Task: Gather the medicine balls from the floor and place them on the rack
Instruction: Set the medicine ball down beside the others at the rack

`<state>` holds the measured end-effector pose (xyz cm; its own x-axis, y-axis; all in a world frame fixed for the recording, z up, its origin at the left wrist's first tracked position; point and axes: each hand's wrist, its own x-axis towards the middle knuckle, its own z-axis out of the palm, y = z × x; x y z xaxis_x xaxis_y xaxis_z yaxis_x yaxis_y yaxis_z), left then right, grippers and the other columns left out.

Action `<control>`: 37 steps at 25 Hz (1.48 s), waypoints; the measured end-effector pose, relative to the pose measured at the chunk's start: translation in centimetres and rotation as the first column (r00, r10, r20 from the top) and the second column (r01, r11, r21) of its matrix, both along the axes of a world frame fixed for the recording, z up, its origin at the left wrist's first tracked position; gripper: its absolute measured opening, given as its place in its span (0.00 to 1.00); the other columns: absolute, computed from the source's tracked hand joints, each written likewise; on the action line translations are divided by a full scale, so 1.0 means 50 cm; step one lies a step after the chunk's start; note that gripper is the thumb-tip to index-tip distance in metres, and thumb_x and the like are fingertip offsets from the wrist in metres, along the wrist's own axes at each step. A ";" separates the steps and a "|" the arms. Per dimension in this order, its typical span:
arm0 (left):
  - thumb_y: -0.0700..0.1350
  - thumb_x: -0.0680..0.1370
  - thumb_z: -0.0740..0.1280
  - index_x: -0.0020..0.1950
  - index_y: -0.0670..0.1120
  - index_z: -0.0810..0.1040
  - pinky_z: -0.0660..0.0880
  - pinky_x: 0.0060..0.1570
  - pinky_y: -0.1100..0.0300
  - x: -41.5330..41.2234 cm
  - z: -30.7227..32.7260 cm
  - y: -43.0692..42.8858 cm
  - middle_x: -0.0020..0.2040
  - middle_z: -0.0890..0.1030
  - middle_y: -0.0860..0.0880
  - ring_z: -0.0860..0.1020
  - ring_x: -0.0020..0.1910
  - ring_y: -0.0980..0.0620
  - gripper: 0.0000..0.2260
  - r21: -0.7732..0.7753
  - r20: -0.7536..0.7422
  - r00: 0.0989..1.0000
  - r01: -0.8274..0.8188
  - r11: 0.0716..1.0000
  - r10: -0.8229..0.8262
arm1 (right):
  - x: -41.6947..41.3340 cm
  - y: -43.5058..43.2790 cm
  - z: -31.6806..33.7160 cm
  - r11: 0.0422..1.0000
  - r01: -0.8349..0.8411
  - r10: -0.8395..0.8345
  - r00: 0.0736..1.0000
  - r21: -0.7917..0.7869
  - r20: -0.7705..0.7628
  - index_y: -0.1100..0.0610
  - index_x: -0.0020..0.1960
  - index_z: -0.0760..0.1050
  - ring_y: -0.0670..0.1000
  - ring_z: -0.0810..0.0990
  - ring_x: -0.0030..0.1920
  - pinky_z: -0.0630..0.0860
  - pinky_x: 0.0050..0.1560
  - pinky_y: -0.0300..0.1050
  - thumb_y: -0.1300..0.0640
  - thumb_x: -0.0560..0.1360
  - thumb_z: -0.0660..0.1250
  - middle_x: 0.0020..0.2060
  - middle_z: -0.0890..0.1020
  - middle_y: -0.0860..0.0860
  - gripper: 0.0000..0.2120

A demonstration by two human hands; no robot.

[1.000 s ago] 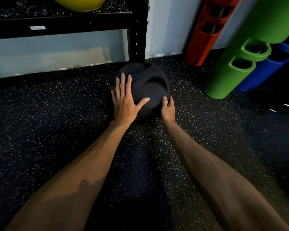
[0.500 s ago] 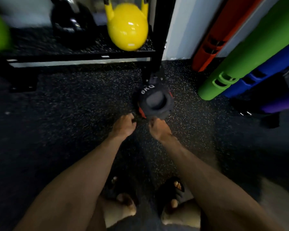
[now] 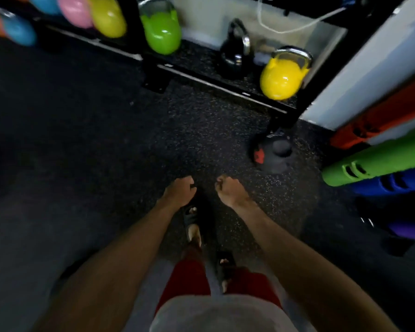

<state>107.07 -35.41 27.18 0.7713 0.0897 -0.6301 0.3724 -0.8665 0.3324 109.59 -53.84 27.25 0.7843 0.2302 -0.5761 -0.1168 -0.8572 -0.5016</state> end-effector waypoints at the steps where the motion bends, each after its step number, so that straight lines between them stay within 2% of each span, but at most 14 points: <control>1: 0.50 0.82 0.63 0.68 0.45 0.75 0.76 0.55 0.50 -0.046 0.014 0.017 0.62 0.80 0.40 0.79 0.59 0.40 0.16 0.001 0.008 0.997 -0.073 0.997 0.073 | -0.020 0.021 0.011 0.997 -0.072 0.072 0.997 -0.001 0.002 0.58 0.61 0.74 0.61 0.80 0.57 0.75 0.51 0.52 0.52 0.83 0.56 0.54 0.82 0.58 0.14; 6: 0.50 0.81 0.64 0.66 0.46 0.76 0.76 0.56 0.50 -0.350 0.060 0.091 0.61 0.80 0.41 0.79 0.59 0.40 0.15 0.009 0.024 0.907 -0.421 0.907 0.421 | -0.178 0.140 0.054 0.914 -0.405 0.405 0.914 0.017 -0.030 0.56 0.64 0.74 0.57 0.82 0.52 0.78 0.49 0.52 0.51 0.83 0.58 0.52 0.82 0.56 0.14; 11: 0.48 0.81 0.63 0.62 0.46 0.78 0.76 0.56 0.51 -0.665 0.079 0.139 0.59 0.82 0.41 0.80 0.58 0.39 0.12 0.023 0.051 0.715 -0.699 0.715 0.698 | -0.376 0.272 0.051 0.748 -0.664 0.661 0.747 -0.020 -0.076 0.54 0.65 0.74 0.55 0.80 0.55 0.76 0.50 0.48 0.49 0.83 0.59 0.57 0.81 0.53 0.15; 16: 0.44 0.80 0.65 0.65 0.43 0.77 0.76 0.60 0.50 -0.978 0.081 0.192 0.60 0.81 0.40 0.79 0.59 0.40 0.14 0.013 0.061 0.490 -0.871 0.490 0.869 | -0.642 0.414 0.067 0.550 -0.835 0.834 0.550 -0.033 -0.035 0.54 0.61 0.76 0.57 0.81 0.56 0.77 0.55 0.51 0.49 0.82 0.59 0.57 0.82 0.55 0.13; 20: 0.44 0.80 0.65 0.64 0.43 0.78 0.76 0.61 0.49 -1.170 0.074 0.245 0.59 0.81 0.42 0.79 0.59 0.40 0.13 0.000 0.054 0.389 -0.921 0.389 0.920 | -0.834 0.502 0.079 0.489 -0.870 0.872 0.490 -0.064 0.003 0.54 0.62 0.76 0.58 0.80 0.58 0.76 0.56 0.51 0.49 0.83 0.59 0.58 0.81 0.56 0.13; 25: 0.49 0.81 0.61 0.59 0.49 0.80 0.78 0.55 0.51 -1.403 0.032 0.366 0.54 0.83 0.47 0.82 0.54 0.45 0.11 -0.012 0.077 0.466 -0.883 0.468 0.881 | -1.041 0.605 0.089 0.484 -0.869 0.873 0.487 -0.104 -0.008 0.53 0.64 0.75 0.57 0.79 0.59 0.71 0.49 0.47 0.49 0.83 0.58 0.60 0.80 0.55 0.14; 29: 0.45 0.81 0.61 0.58 0.50 0.81 0.82 0.49 0.50 -1.467 0.043 0.465 0.51 0.84 0.47 0.83 0.48 0.47 0.10 -0.045 0.068 0.524 -0.848 0.528 0.849 | -1.122 0.672 0.064 0.547 -0.831 0.834 0.551 -0.103 -0.014 0.52 0.61 0.76 0.60 0.79 0.60 0.74 0.55 0.51 0.49 0.82 0.60 0.60 0.80 0.57 0.12; 33: 0.45 0.83 0.61 0.64 0.47 0.78 0.79 0.50 0.53 -1.461 0.018 0.594 0.56 0.83 0.44 0.83 0.53 0.45 0.12 -0.009 0.055 0.648 -0.761 0.649 0.760 | -1.154 0.774 0.013 0.621 -0.780 0.782 0.623 -0.080 -0.008 0.56 0.60 0.76 0.61 0.78 0.61 0.74 0.57 0.50 0.52 0.82 0.61 0.60 0.80 0.59 0.12; 37: 0.45 0.83 0.60 0.64 0.46 0.78 0.78 0.58 0.51 -1.436 -0.025 0.747 0.59 0.82 0.44 0.81 0.58 0.44 0.12 0.037 0.004 0.792 -0.611 0.791 0.611 | -1.157 0.890 -0.059 0.701 -0.712 0.712 0.702 -0.039 -0.013 0.59 0.60 0.76 0.62 0.79 0.60 0.74 0.53 0.49 0.53 0.82 0.60 0.58 0.81 0.61 0.13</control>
<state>35.28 1.95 25.95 0.5434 0.5623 -0.6234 0.8305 -0.4686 0.3012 51.77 -9.35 24.33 0.3971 0.6993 -0.5944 0.5381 -0.7021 -0.4664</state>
